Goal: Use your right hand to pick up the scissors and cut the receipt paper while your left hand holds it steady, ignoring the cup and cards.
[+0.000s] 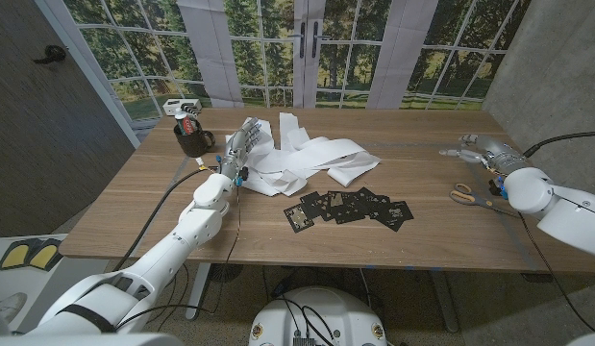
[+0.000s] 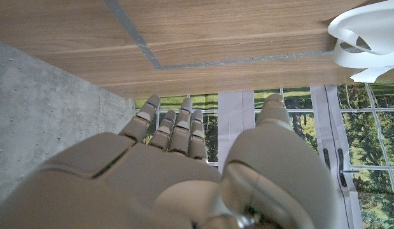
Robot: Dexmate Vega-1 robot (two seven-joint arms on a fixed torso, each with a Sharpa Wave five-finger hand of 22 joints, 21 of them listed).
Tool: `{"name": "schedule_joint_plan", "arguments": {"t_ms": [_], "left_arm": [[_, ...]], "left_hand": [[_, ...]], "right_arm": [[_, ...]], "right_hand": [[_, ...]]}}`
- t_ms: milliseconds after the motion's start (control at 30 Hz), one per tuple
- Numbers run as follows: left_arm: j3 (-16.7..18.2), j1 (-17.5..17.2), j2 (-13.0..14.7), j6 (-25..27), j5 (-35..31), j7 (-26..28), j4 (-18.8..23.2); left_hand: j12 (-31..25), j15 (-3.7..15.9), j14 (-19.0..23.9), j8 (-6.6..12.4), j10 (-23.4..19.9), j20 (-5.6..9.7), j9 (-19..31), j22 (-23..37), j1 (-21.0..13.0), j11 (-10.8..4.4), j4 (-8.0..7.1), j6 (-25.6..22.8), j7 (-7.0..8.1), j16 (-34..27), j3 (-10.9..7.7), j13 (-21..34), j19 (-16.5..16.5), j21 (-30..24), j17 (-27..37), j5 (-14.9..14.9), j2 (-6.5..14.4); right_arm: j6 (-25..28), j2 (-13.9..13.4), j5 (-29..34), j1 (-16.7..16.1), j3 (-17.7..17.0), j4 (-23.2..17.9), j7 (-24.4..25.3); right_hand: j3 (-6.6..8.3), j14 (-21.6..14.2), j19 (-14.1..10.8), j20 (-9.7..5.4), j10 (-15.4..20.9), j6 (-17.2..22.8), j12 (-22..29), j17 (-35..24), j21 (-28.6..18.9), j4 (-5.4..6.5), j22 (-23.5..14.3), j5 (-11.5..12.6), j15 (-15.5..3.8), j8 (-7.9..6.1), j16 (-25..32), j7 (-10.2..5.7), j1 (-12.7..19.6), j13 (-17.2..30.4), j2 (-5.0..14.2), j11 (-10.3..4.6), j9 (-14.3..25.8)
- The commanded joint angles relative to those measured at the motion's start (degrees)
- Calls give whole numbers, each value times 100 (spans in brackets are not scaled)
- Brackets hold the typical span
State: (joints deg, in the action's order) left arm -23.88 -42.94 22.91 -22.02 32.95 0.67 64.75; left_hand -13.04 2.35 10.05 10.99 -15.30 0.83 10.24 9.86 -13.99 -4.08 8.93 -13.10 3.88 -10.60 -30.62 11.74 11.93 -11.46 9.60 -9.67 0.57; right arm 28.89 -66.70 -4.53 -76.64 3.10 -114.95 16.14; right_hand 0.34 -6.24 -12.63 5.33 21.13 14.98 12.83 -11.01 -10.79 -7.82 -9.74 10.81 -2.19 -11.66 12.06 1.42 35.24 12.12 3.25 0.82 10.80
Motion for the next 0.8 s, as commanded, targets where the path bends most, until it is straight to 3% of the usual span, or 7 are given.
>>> {"name": "schedule_joint_plan", "arguments": {"t_ms": [33,200,333,800], "left_arm": [[6,18,-2,5,18,-33,-69],[0,42,-28,-23,12,-38,-133],[-12,50,-41,-13,11,-44,-149],[-11,54,-48,-53,-5,-34,-169]], "left_hand": [[-7,309,32,-10,-25,-14,22,18,-69,32,-12,-6,-6,23,13,3,-15,22,20,-34,-16],[-8,308,31,-11,-34,-13,22,19,-70,23,-13,-6,-7,24,15,4,-17,23,20,-34,-16],[-4,301,33,-9,-29,-15,22,19,-70,27,-15,-12,-9,23,18,4,-18,24,21,-34,-17],[0,303,29,-14,-31,-16,22,19,-68,28,-20,-7,-10,25,27,5,-21,27,22,-32,-19]], "right_arm": [[161,-167,-80,-126,-116,-113,-152],[170,-193,-96,-261,-236,-147,-157],[222,-207,-99,-380,-358,-192,-167],[292,-135,-67,-583,-611,-262,-289]], "right_hand": [[16,77,83,9,-59,-122,-29,-13,23,21,-7,-8,-202,38,-33,-3,30,38,8,-26,13],[26,107,106,26,-87,-175,-38,-13,24,17,-7,-8,-190,54,-42,-12,44,50,15,-50,14],[42,170,174,4,-333,-363,-112,-21,28,22,-9,-9,-186,97,-53,-129,56,82,32,-109,19],[84,181,192,35,-265,-335,-49,-28,12,11,-10,-9,-162,44,-37,-144,108,142,77,-109,25]]}}
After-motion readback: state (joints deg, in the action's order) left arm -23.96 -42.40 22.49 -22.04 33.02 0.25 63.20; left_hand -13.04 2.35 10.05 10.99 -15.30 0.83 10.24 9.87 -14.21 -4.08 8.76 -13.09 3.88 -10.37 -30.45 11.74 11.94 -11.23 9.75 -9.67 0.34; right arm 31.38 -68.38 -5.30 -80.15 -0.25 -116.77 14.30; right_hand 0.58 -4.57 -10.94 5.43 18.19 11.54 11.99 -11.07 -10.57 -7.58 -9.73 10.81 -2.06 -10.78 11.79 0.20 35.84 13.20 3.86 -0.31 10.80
